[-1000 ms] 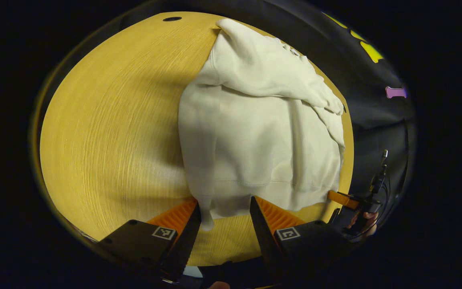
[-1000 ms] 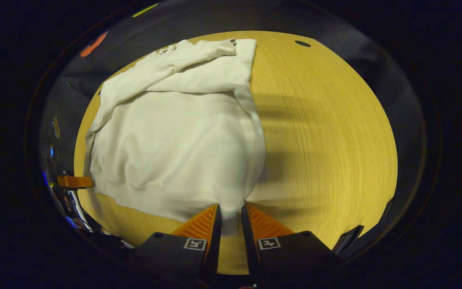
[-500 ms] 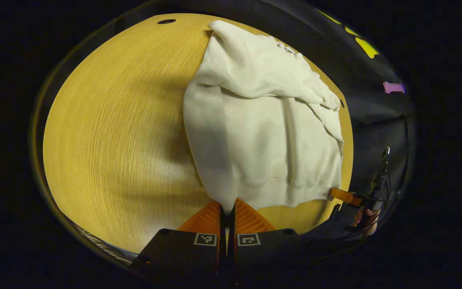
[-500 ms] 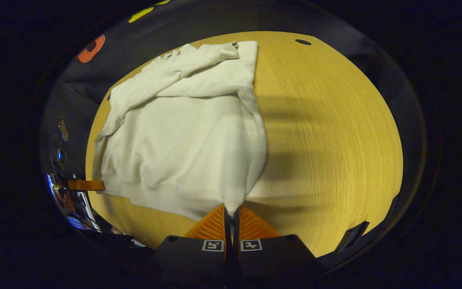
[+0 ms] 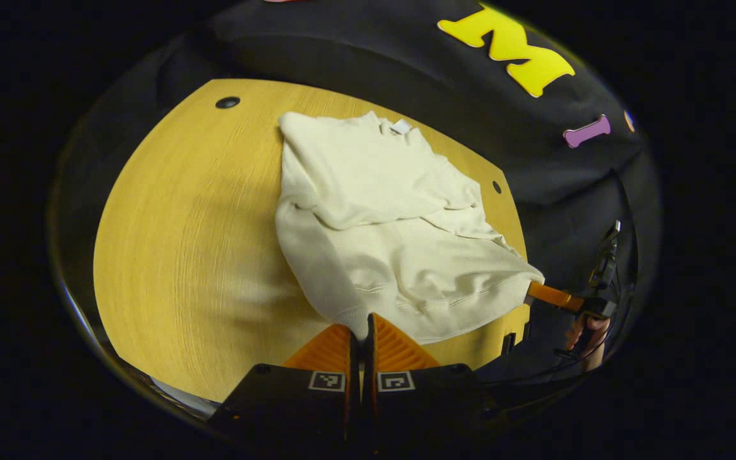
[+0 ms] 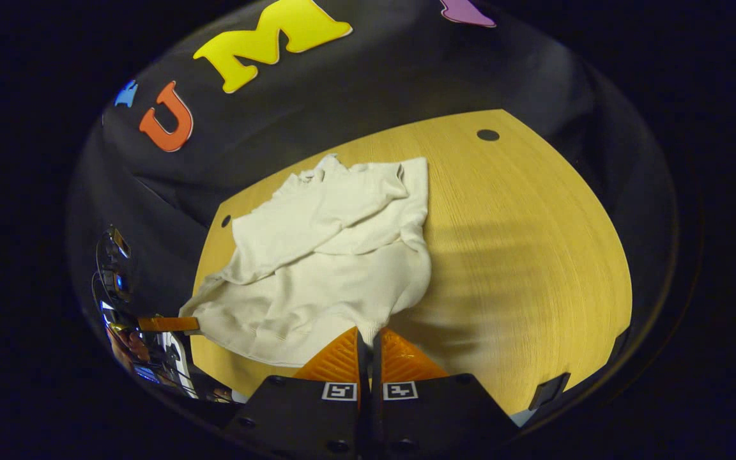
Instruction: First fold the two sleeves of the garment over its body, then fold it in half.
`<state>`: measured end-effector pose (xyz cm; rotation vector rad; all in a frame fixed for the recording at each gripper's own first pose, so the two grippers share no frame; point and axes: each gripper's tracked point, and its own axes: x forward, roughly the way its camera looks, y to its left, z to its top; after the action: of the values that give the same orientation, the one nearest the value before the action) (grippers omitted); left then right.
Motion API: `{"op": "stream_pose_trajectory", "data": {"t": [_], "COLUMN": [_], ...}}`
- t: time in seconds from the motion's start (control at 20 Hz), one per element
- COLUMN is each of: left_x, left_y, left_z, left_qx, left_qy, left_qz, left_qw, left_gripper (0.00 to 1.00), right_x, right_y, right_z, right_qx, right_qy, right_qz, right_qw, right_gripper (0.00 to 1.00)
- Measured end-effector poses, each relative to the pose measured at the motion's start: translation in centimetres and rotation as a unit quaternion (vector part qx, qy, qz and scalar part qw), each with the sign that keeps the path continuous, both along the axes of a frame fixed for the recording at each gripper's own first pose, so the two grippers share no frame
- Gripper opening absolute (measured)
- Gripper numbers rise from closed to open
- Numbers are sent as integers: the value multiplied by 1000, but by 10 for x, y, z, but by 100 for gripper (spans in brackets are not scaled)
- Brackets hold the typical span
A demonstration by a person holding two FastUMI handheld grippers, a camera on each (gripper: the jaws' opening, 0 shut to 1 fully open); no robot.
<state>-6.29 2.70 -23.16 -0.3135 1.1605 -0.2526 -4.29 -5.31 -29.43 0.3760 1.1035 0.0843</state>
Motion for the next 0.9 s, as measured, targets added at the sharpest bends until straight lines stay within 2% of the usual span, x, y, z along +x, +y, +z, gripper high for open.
{"op": "stream_pose_trajectory", "data": {"t": [0.15, 0.4, 0.7, 0.9], "left_x": [37, 93, 157, 194], "left_y": [5, 7, 1, 2], "left_z": [17, 59, 77, 67], "left_qx": [57, 101, 115, 122], "left_qy": [-41, -108, -138, -143], "left_qz": [-12, -41, -43, -35], "left_qw": [997, 988, 983, 982], "left_gripper": [4, 4, 4, 4], "right_x": [40, 105, 170, 211], "right_y": [5, 13, 29, 36], "right_z": [29, 60, 75, 60], "right_qx": [5, 5, -4, -16], "right_qy": [-44, -96, -129, -129], "right_qz": [8, 20, 36, 38], "right_qw": [999, 995, 991, 991], "right_gripper": [0, 0, 0, 0]}}
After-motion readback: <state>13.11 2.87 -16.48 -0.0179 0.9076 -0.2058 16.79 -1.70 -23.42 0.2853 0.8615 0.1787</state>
